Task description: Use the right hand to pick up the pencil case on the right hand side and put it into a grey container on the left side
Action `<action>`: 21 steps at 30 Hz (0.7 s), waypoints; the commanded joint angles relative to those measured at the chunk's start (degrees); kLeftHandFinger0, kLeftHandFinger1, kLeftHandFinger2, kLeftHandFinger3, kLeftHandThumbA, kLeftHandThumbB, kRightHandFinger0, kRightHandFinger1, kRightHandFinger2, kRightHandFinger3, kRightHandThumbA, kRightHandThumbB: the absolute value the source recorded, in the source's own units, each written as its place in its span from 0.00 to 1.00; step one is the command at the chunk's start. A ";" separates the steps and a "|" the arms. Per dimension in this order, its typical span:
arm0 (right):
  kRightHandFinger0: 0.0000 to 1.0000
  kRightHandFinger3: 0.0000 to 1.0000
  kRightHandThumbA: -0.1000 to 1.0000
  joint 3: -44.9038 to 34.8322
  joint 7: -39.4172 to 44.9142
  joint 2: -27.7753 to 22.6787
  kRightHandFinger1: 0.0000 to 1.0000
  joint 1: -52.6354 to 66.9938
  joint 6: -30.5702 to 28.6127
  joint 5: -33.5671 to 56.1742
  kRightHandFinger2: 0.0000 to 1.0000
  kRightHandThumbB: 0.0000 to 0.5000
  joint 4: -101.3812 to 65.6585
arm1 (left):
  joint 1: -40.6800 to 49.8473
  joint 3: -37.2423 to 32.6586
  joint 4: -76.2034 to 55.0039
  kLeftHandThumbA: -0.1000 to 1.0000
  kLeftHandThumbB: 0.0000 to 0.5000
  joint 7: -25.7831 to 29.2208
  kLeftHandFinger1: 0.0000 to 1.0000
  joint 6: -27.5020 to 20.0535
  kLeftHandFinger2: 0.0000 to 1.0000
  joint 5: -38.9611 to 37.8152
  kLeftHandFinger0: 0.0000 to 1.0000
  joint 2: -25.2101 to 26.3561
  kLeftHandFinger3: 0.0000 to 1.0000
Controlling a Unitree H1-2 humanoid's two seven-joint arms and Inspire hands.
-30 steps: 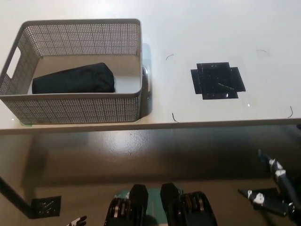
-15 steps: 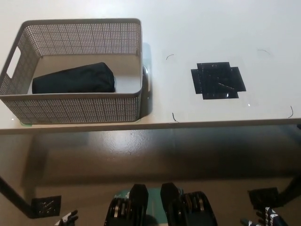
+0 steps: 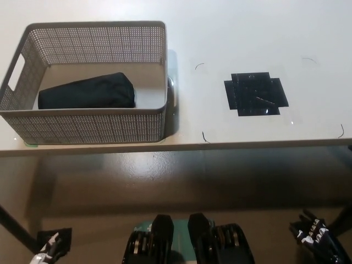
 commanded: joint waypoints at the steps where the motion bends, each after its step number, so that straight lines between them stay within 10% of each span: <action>1: 1.00 1.00 1.00 -4.04 8.33 0.93 1.00 -2.32 1.26 10.52 1.00 0.46 -0.06 | -0.80 1.87 -1.13 1.00 0.84 0.28 1.00 -1.21 1.00 -5.70 1.00 -0.18 1.00; 21: 1.00 1.00 1.00 -5.13 9.96 0.74 1.00 -4.33 1.66 11.55 1.00 0.52 1.14 | -1.47 1.41 -0.97 1.00 0.83 1.03 1.00 -1.45 1.00 -5.14 1.00 0.23 1.00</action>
